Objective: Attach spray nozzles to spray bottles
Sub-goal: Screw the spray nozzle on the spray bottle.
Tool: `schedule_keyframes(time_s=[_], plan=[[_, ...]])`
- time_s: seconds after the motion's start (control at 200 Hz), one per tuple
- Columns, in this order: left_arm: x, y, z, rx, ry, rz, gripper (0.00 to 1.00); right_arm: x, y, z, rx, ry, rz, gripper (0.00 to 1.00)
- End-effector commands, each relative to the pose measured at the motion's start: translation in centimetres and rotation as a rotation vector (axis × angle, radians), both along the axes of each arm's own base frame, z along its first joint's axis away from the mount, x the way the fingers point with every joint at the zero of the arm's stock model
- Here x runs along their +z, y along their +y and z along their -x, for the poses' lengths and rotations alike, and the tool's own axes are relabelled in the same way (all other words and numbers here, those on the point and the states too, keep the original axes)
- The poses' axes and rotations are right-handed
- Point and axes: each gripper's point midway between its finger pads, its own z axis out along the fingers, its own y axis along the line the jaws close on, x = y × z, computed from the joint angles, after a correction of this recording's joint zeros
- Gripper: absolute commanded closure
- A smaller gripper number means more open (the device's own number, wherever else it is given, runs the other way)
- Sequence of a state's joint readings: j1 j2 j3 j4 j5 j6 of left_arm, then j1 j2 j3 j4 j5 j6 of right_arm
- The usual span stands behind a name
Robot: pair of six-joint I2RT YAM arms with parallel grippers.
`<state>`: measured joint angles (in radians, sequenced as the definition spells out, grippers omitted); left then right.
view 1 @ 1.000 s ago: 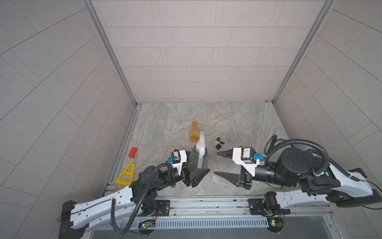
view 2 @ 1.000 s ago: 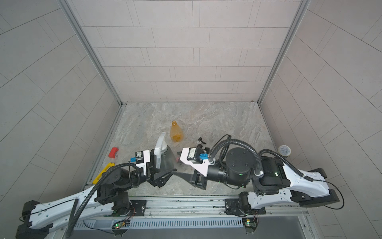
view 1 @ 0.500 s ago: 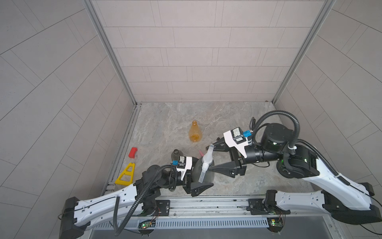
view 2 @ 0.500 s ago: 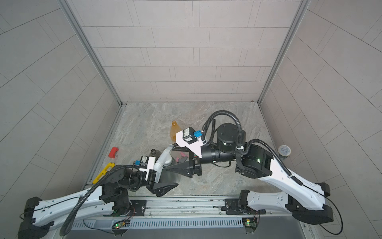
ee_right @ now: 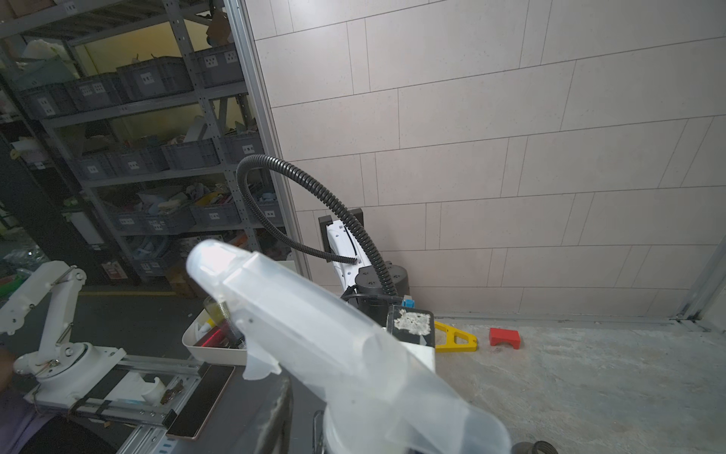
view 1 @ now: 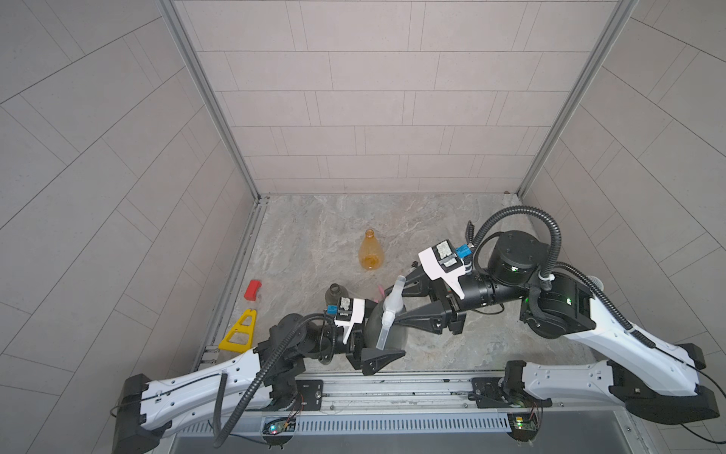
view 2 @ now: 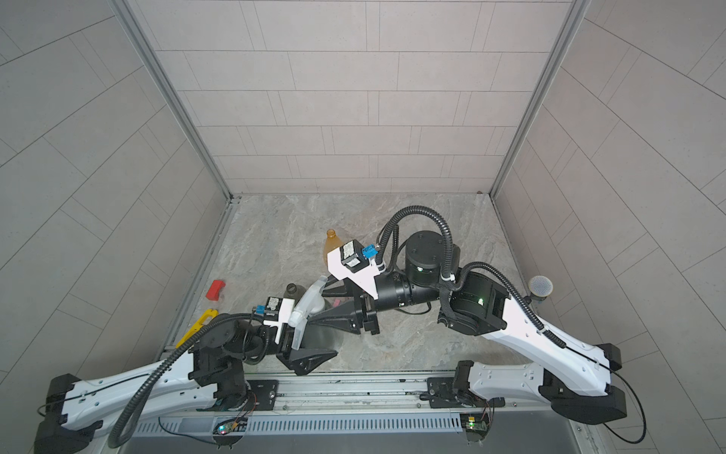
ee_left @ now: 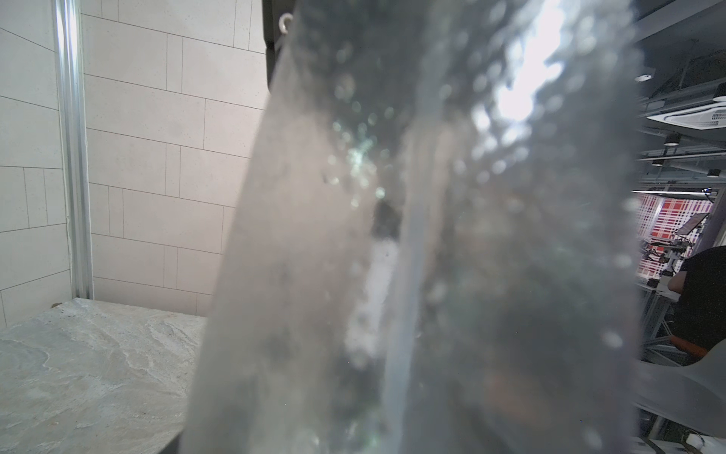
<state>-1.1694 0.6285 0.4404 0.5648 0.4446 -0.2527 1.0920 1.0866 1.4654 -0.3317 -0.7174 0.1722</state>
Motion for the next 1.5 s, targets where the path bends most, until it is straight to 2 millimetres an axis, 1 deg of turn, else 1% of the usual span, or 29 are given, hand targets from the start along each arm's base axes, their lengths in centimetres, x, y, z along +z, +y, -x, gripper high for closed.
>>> schedule_keyframes(time_s=[0.0, 0.215, 0.38, 0.445, 0.575, 0.71, 0.866, 0.996, 1.021, 1.051, 1.056, 1.066, 1.111, 1.166, 1.251, 1.351, 1.396, 1.431, 1.441, 1.456, 1.491], plan=[[2.0, 0.7, 0.0, 0.013, -0.024, 0.063, 1.0, 0.7, -0.2, 0.4, 0.016, -0.013, -0.034, 0.56], [2.1, 0.8, -0.6, 0.048, -0.016, 0.072, 1.0, 0.1, -0.1, 0.1, -0.011, -0.018, -0.019, 0.68], [2.7, 1.2, -1.3, 0.097, -0.008, 0.091, 1.0, -0.6, -0.1, -0.3, -0.055, -0.028, -0.004, 0.74], [2.8, 1.3, -2.0, 0.136, 0.0, 0.091, 1.0, -1.1, 0.0, -0.5, -0.081, -0.031, 0.007, 0.76], [3.0, 1.7, -3.2, 0.217, 0.001, 0.082, 1.0, -2.7, 0.6, -0.4, -0.155, -0.05, 0.057, 0.76], [2.8, 2.1, -4.8, 0.317, 0.005, 0.063, 1.0, -4.3, 1.2, -0.3, -0.298, -0.068, 0.114, 0.76], [2.9, 2.4, -5.9, 0.385, -0.005, 0.064, 1.0, -5.9, 2.3, -0.9, -0.489, 0.017, 0.12, 0.73], [3.2, 2.4, -6.0, 0.392, -0.018, 0.066, 1.0, -6.7, 3.6, -0.9, -0.576, 0.083, 0.113, 0.71], [3.2, 2.3, -5.9, 0.391, -0.017, 0.066, 1.0, -6.6, 3.8, -0.9, -0.592, 0.082, 0.113, 0.7], [3.1, 2.3, -5.9, 0.389, -0.017, 0.064, 1.0, -6.4, 3.7, -1.3, -0.626, 0.076, 0.113, 0.68], [3.1, 2.3, -5.9, 0.388, -0.017, 0.063, 1.0, -6.4, 3.8, -0.9, -0.616, 0.073, 0.114, 0.67], [3.1, 2.3, -5.9, 0.386, -0.017, 0.063, 1.0, -6.3, 3.7, -0.6, -0.616, 0.066, 0.115, 0.66], [3.0, 2.3, -5.7, 0.375, -0.017, 0.061, 1.0, -5.6, 3.4, -0.7, -0.629, 0.038, 0.115, 0.62], [3.0, 2.4, -5.3, 0.355, -0.011, 0.067, 1.0, -4.6, 2.2, -1.1, -0.644, 0.018, 0.092, 0.56], [2.8, 2.8, -4.9, 0.337, -0.001, 0.077, 1.0, -2.3, 0.0, -0.8, -0.61, -0.024, 0.032, 0.48], [2.8, 3.1, -4.4, 0.316, -0.003, 0.087, 1.0, -0.4, -2.3, 0.5, -0.505, -0.079, -0.015, 0.38], [3.0, 3.1, -4.1, 0.299, -0.007, 0.089, 1.0, 0.1, -3.2, 1.0, -0.461, -0.091, -0.02, 0.34], [3.0, 3.1, -3.8, 0.284, -0.008, 0.09, 1.0, 0.2, -3.6, 1.9, -0.408, -0.098, -0.017, 0.32], [3.0, 3.0, -3.7, 0.279, -0.007, 0.089, 1.0, 0.3, -3.8, 1.2, -0.424, -0.1, -0.013, 0.32], [3.0, 3.0, -3.6, 0.272, -0.009, 0.088, 1.0, 0.3, -4.1, 0.9, -0.424, -0.103, -0.009, 0.31], [3.0, 2.9, -3.4, 0.256, -0.011, 0.086, 1.0, 0.2, -4.3, 0.9, -0.394, -0.113, 0.004, 0.3]])
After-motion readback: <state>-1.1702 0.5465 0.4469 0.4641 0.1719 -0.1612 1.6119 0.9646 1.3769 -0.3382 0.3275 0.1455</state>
